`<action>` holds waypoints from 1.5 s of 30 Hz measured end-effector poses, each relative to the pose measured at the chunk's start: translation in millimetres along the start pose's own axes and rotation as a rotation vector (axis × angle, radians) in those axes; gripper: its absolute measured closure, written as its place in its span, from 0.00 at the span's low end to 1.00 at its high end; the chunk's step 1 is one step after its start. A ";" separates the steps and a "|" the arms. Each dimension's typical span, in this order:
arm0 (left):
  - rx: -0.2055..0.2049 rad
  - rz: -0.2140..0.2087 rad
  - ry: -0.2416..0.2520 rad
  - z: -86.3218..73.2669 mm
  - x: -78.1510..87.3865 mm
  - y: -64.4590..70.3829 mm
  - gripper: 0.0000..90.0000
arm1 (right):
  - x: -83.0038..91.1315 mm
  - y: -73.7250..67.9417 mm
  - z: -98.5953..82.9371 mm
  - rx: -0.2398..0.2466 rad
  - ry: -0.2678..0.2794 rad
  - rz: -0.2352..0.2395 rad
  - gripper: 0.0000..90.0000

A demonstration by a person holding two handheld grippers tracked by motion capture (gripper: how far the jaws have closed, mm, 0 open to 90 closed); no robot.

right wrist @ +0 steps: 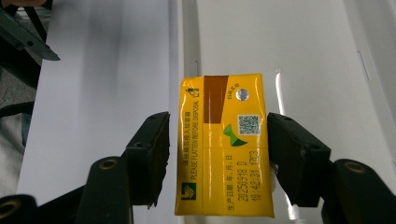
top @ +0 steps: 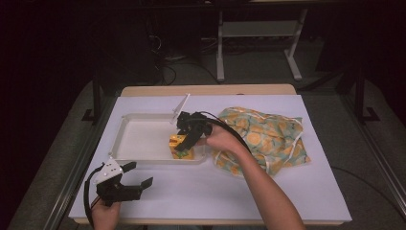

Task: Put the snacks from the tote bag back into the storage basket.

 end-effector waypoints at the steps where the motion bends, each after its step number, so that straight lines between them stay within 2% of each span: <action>1: -0.001 0.000 0.001 0.0 -0.1 0.0 0.15 | 0.9 0.0 -0.1 -0.002 0.004 -0.002 0.44; 6: 0.000 -0.001 -0.002 -0.4 -0.6 0.0 0.15 | 6.1 0.1 -1.3 -0.016 0.026 -0.002 0.42; 27: -0.002 -0.001 -0.009 -0.6 -0.7 -0.4 0.15 | 23.2 0.5 -8.5 -0.050 0.054 -0.027 0.39; 40: -0.001 0.000 -0.008 -0.7 -1.2 -0.5 0.15 | 42.8 3.7 -20.3 -0.084 0.078 -0.046 0.39; 45: -0.001 0.002 -0.007 -0.7 -0.8 -0.7 0.15 | 52.7 5.4 -26.8 -0.086 0.096 -0.073 0.39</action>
Point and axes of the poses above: each handheld gripper's, and its own axes: x roughly backward along the jaws, z roughly out of its top, y roughly to its right, the point moved 2 cm from there along -x, roughly forward along the jaws, and after that the axes turned 9 degrees about -z, right-handed, at the moved point
